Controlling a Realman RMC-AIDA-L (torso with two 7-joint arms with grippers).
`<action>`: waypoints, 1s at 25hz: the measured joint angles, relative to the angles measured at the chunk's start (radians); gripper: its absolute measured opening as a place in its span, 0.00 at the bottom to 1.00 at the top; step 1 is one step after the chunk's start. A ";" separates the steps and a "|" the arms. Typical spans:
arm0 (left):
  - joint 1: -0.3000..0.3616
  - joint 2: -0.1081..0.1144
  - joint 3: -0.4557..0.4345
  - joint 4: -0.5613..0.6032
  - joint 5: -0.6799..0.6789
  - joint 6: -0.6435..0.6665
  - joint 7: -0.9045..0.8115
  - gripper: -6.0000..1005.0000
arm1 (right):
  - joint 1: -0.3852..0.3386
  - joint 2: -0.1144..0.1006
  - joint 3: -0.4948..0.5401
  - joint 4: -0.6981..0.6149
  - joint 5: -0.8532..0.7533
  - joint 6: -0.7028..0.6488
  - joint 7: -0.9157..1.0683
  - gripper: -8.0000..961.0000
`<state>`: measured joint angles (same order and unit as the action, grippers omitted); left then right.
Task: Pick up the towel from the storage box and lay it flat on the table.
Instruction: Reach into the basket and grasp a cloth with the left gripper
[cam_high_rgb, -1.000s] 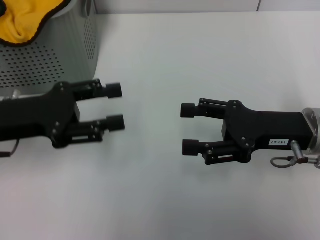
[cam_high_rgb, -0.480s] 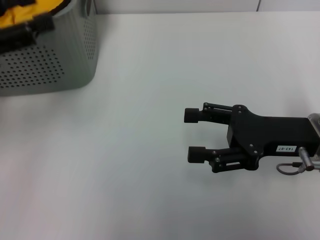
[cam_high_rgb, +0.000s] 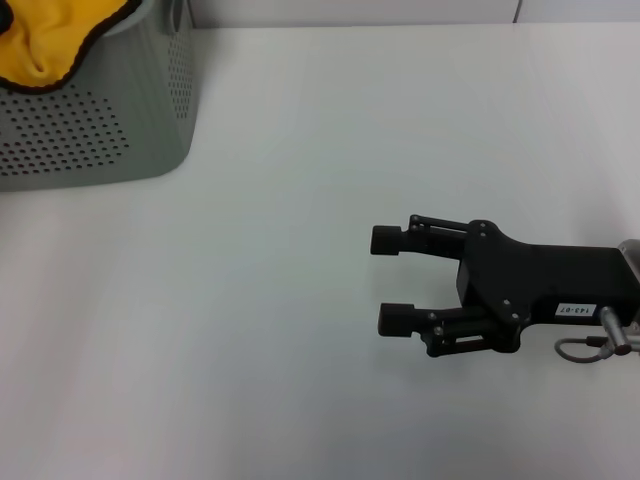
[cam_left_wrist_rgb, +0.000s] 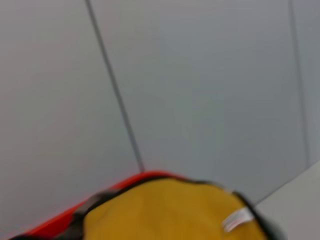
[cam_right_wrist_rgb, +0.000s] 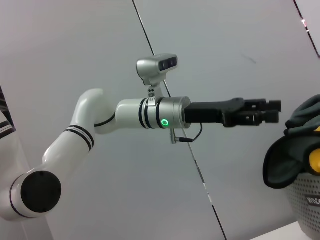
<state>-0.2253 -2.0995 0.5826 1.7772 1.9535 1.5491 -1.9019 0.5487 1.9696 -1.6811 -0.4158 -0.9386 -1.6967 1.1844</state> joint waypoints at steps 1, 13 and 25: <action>-0.004 0.000 0.001 0.026 0.076 -0.019 -0.011 0.69 | -0.002 0.001 0.000 0.000 0.000 0.000 0.000 0.91; 0.002 -0.002 0.112 0.014 0.351 -0.195 -0.036 0.64 | -0.008 0.009 0.000 0.000 0.000 0.001 0.000 0.91; -0.011 0.000 0.208 -0.047 0.470 -0.285 -0.111 0.55 | -0.028 0.015 0.000 0.002 0.000 0.002 -0.001 0.89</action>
<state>-0.2361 -2.0994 0.7905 1.7298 2.4234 1.2638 -2.0131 0.5207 1.9849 -1.6812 -0.4142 -0.9388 -1.6943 1.1838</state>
